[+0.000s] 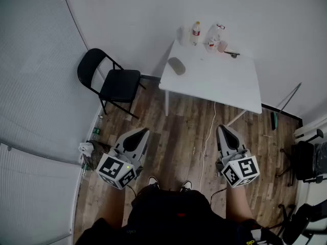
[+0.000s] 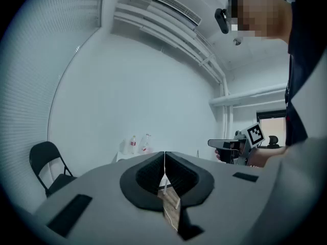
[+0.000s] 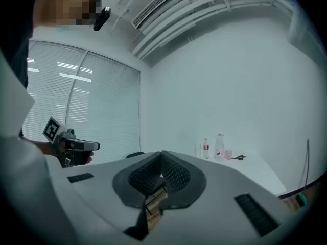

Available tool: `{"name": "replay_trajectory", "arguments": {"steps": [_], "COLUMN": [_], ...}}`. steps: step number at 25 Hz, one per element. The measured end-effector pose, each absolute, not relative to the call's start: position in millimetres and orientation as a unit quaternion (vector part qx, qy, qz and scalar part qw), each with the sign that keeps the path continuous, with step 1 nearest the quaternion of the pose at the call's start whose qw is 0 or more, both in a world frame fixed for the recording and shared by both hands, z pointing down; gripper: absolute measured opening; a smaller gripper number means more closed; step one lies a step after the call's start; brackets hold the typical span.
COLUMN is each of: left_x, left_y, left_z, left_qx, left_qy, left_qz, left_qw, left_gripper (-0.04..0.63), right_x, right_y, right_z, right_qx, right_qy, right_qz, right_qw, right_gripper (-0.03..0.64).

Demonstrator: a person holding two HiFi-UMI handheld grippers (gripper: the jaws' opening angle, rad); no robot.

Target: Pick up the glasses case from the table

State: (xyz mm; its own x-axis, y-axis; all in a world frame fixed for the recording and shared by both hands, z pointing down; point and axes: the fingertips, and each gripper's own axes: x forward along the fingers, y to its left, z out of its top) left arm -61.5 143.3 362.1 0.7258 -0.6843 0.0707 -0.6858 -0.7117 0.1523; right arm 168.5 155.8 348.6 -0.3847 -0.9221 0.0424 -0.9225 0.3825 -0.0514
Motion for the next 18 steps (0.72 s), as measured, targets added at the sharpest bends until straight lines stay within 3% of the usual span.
{"name": "replay_trajectory", "arguments": {"steps": [18], "left_x": [-67], "left_y": [150], "left_z": [361], "left_qx": [0.929], "left_qy": [-0.361], "left_qz": [0.002], "left_qw": [0.079], "left_gripper": [0.021], "right_x": [154], "right_y": [163], "right_z": [343], "right_qx": [0.544], "right_qy": [-0.838], "right_qz": [0.028], "right_qw": [-0.022], "right_gripper": [0.020]}}
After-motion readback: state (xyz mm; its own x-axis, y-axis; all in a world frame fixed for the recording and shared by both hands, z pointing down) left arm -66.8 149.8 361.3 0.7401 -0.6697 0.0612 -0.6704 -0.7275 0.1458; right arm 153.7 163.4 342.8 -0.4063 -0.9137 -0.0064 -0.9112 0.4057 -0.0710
